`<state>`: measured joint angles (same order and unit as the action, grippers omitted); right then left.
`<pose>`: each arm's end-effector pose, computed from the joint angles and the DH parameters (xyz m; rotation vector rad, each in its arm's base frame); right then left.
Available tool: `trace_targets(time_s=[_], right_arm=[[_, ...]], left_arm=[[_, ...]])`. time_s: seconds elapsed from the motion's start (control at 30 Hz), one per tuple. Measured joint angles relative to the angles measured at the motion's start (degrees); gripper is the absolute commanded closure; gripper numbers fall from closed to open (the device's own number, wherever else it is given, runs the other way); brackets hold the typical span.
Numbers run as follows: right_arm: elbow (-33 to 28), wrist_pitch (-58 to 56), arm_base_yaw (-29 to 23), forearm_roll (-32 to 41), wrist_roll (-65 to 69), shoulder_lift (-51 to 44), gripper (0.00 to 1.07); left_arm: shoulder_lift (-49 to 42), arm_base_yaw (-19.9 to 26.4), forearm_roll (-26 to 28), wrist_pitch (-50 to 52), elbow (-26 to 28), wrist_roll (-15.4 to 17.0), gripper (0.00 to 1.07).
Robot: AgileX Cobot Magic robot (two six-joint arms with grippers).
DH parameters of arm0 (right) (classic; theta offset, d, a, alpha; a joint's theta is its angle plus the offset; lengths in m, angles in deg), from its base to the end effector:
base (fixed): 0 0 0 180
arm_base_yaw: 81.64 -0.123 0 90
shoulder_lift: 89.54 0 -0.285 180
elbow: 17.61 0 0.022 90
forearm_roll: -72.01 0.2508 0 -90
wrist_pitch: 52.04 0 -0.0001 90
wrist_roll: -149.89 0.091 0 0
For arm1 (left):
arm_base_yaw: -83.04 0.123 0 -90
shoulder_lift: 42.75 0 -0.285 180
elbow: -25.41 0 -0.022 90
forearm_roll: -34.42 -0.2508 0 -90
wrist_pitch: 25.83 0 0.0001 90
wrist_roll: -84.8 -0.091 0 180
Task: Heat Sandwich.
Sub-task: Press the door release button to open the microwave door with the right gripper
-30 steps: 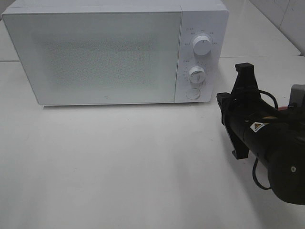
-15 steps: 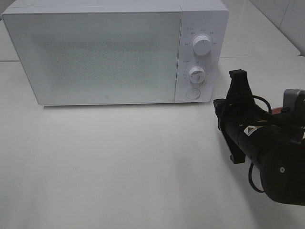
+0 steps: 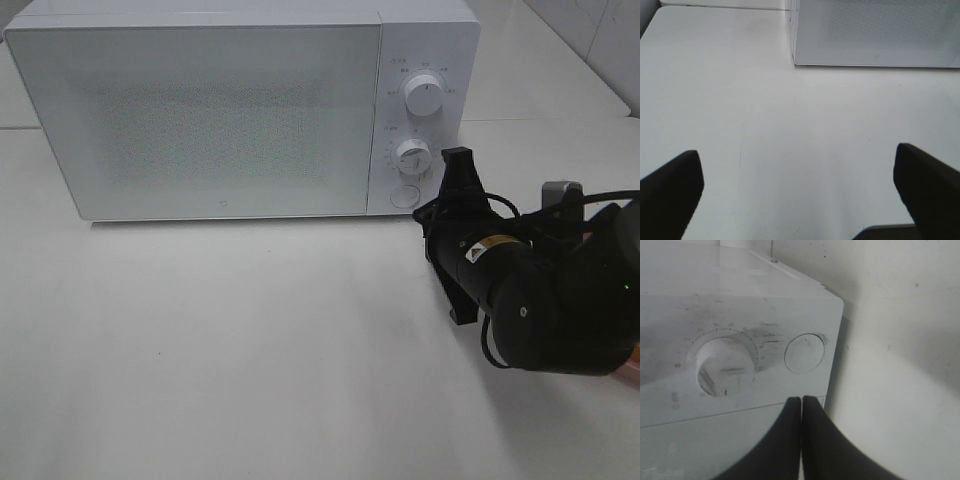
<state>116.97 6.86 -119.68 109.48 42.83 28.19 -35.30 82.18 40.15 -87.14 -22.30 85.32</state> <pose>0.2648 0.1470 0.1145 1.2762 1.5590 1.0351 -0.0082 -0.0079 0.2810 0.0124 2.0313 -0.1345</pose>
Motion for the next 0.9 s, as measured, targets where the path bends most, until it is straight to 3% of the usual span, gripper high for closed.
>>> trace_targets(time_s=[0.43,0.9], right_arm=[[7.56,-4.93,6.36,-7.05,5.79,4.87,1.03],[12.83,-5.73,7.45,-8.65,6.93,10.20,1.07]], left_arm=[[0.00,0.00,0.00,0.00,0.00,0.00,0.09],[0.00,0.00,0.00,0.00,0.00,0.00,0.09]])
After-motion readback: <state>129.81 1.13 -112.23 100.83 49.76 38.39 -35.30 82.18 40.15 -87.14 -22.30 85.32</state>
